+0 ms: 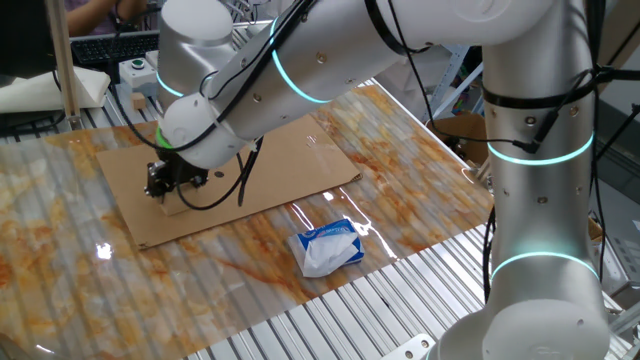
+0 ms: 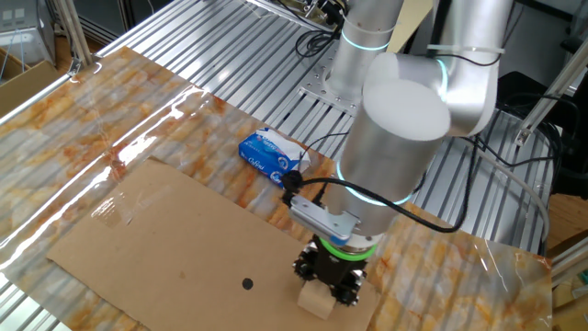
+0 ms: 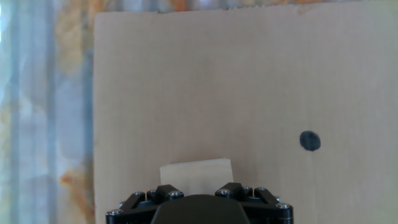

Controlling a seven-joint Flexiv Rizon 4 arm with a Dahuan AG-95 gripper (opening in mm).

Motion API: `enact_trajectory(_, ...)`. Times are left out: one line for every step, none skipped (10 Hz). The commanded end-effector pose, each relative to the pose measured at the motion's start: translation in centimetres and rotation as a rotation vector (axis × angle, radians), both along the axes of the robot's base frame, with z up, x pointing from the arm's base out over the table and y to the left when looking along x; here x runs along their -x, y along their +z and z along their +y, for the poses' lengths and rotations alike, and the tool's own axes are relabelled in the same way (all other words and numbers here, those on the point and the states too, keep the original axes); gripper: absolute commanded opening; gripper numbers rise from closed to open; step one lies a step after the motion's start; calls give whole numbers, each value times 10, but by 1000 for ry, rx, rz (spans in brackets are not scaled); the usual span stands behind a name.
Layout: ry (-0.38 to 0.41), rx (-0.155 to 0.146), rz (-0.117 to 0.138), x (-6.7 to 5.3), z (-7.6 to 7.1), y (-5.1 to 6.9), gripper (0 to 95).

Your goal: Hold a small block with the gripper and sweep it from left to right on the table

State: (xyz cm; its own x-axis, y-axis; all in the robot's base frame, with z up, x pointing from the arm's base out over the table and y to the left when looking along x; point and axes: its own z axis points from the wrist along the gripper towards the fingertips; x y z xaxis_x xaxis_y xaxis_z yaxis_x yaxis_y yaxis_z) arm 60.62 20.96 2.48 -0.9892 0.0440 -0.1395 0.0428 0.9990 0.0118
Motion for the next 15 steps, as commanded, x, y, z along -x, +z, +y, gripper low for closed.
enact_trajectory(-9,1,-1,4,9,0,0)
enact_trajectory(-10,3,-1,6,14,1,0)
enact_trajectory(-13,3,0,7,18,2,0)
enact_trajectory(-21,0,0,10,26,3,0)
enact_trajectory(-25,-1,1,11,31,2,0)
enact_trajectory(-31,-2,1,13,36,2,0)
enact_trajectory(-44,-5,1,14,43,3,0)
enact_trajectory(-57,-8,0,15,48,3,0)
enact_trajectory(-69,-12,-5,16,48,3,0)
enact_trajectory(-83,-15,-6,16,48,2,0)
enact_trajectory(-118,-21,-11,16,48,2,0)
enact_trajectory(-149,-27,-46,16,48,2,0)
enact_trajectory(-131,-22,-64,16,48,2,0)
enact_trajectory(-132,-24,-64,16,48,2,0)
enact_trajectory(-147,-33,-64,16,48,2,570)
